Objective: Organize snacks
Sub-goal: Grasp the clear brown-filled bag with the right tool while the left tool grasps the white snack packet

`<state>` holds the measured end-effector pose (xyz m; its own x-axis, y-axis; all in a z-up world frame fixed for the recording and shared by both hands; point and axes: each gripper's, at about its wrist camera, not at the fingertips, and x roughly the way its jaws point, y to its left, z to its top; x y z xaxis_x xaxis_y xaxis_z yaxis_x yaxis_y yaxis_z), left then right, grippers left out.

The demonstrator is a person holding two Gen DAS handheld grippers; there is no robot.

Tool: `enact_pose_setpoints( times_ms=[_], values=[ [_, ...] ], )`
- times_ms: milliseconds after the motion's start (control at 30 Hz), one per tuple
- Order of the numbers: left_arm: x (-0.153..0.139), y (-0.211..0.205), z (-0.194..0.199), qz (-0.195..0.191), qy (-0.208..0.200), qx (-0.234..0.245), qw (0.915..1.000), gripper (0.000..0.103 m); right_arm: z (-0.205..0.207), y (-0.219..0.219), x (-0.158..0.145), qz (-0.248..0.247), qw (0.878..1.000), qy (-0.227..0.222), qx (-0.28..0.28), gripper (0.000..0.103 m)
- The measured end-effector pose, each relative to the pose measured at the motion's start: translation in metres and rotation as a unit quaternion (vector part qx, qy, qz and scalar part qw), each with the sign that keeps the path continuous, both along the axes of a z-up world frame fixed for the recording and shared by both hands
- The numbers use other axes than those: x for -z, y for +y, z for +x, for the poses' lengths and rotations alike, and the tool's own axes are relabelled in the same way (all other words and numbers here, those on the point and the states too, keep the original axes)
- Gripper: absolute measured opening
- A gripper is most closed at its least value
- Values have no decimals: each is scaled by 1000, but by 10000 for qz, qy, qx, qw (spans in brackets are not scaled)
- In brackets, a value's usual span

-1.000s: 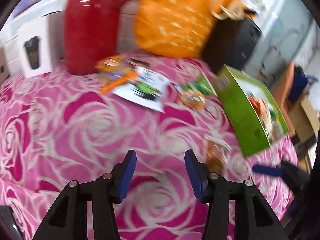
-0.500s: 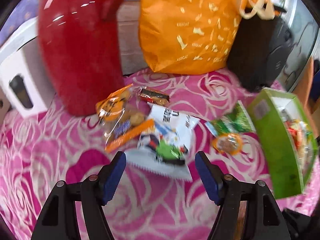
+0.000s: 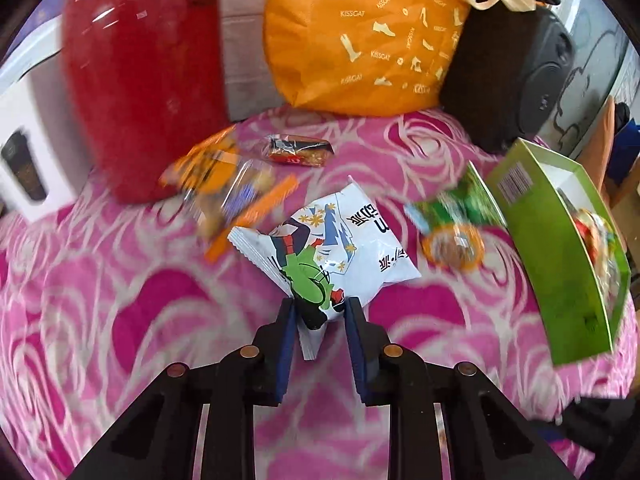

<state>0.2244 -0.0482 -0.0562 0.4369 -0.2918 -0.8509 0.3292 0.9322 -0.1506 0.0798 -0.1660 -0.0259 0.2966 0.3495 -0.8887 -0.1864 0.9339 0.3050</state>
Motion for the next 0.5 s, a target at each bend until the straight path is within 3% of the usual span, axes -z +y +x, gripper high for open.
enact_pose_setpoints(
  times_ms=[200, 233, 333, 400, 500],
  values=[
    [-6, 27, -60, -185, 128, 76, 9997, 27, -27, -5, -6, -9, 9999, 43, -139, 48],
    [-8, 30, -69, -118, 108, 66, 9999, 32, -31, -6, -8, -9, 9999, 48, -164, 49],
    [-19, 42, -83, 62, -153, -112, 9998, 75, -29, -11, -9, 3, 9999, -1, -118, 50],
    [-36, 46, -81, 13, -503, -144, 9986, 80, -24, -14, -9, 52, 10000, -16, -82, 50],
    [-55, 40, -60, -400, -587, 220, 9972, 80, -23, -15, -11, 57, 9999, -38, -84, 50]
  ],
)
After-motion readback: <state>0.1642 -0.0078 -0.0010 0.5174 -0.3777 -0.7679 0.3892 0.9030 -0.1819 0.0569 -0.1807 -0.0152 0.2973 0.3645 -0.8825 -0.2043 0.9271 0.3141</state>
